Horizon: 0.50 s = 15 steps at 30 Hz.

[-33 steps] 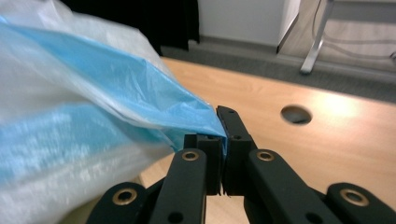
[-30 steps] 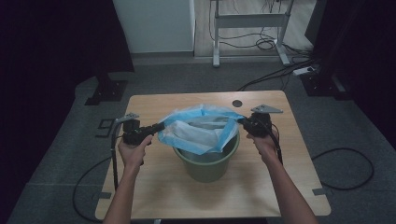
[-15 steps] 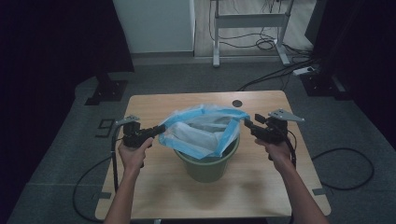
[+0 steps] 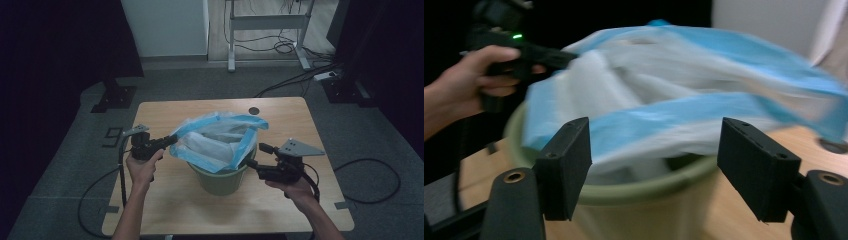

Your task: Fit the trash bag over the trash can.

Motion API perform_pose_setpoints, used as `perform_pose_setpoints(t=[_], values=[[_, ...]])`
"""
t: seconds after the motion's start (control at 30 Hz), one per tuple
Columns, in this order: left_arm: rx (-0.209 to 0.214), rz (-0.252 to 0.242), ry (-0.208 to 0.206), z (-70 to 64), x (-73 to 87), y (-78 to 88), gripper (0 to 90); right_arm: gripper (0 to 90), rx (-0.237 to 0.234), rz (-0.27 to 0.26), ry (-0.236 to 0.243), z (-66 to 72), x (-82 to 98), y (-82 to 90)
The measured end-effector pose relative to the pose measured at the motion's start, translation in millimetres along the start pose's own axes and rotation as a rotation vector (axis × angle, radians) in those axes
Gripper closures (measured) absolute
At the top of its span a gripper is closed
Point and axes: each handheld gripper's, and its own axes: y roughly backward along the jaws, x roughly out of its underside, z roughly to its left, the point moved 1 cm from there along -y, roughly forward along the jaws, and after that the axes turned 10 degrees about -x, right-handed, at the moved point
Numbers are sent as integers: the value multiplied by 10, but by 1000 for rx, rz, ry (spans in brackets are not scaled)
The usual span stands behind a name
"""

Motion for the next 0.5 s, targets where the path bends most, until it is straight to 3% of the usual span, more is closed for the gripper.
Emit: perform_pose_setpoints(t=[0.23,0.5], values=[[-1,6,0,-11,1,-13,866,266,-43,45,41,232,40,-222],[0,3,3,-8,15,-4,866,390,-61,72,77,370,85,-341]])
